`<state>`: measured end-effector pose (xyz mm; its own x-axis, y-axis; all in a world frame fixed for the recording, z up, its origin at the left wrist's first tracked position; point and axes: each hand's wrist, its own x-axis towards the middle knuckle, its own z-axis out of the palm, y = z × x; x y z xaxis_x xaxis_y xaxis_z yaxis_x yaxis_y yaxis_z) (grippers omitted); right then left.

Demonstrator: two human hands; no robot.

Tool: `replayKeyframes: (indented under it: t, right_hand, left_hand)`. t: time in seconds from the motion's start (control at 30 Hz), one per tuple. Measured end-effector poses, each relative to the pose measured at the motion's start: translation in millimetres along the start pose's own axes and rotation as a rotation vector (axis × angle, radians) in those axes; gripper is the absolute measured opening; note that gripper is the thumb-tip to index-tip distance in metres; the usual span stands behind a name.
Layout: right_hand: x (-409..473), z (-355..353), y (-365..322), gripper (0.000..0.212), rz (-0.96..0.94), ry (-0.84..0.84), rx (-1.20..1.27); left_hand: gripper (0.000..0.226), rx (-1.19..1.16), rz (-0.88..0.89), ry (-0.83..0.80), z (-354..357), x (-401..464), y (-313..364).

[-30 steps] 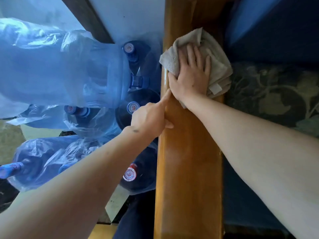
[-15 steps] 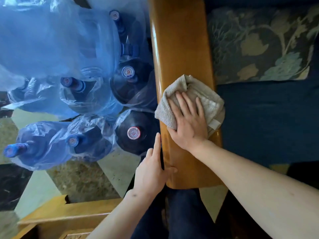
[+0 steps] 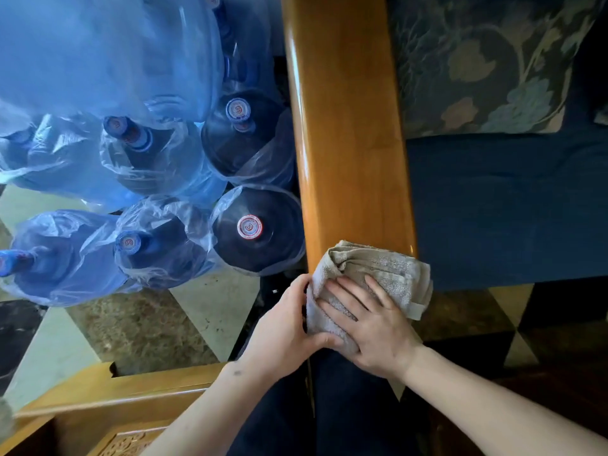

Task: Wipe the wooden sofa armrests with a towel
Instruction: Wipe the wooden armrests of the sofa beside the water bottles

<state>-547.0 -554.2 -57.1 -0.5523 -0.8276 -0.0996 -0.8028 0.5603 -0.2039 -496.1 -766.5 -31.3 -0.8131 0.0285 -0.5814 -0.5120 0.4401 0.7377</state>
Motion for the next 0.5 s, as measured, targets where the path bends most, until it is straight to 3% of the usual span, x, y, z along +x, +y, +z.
replayKeyframes:
  t: [0.1,0.27,0.37,0.5]
  right_hand:
    - [7.8,-2.1,22.3,0.062,-0.112,0.023,0.020]
    - [29.2,-8.8,55.7,0.078,-0.207,0.021,0.092]
    - [57.1,-18.3,72.9,0.083,-0.178,0.020,0.115]
    - [133.0,-39.9,121.3,0.088,-0.040,0.033,0.110]
  left_hand:
    - [0.060,0.038,-0.087,-0.014,-5.0,16.6,3.6]
    - [0.045,0.140,-0.026,-0.046,-33.7,42.7,20.1]
    - [0.029,0.158,0.139,0.125,-58.2,63.7,41.8]
    - [0.051,0.147,0.170,0.442,-110.6,133.0,71.9]
